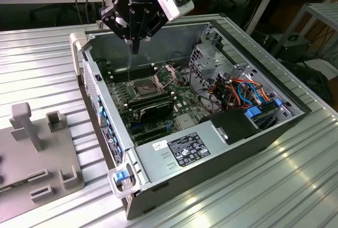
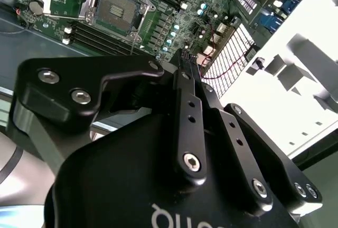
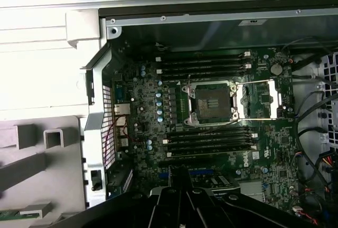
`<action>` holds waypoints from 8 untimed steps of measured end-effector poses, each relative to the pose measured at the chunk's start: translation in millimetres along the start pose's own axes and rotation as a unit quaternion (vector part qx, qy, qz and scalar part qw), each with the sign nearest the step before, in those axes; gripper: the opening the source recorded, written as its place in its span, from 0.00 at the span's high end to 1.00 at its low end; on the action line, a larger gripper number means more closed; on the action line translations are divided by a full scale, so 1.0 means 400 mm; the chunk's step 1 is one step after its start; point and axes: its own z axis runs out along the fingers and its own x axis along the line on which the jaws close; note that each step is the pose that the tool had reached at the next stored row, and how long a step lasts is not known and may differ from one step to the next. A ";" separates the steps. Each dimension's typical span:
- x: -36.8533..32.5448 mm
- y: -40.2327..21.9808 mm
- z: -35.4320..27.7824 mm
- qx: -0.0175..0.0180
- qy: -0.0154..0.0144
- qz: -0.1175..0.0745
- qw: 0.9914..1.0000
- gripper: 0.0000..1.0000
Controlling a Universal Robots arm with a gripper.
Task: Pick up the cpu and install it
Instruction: 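Reach for the cpu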
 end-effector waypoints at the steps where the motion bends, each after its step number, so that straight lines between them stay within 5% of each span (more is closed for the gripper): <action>1: 0.001 0.000 0.000 0.000 0.000 0.000 1.000 0.89; 8: 0.004 0.000 0.000 0.000 0.000 0.000 1.000 0.89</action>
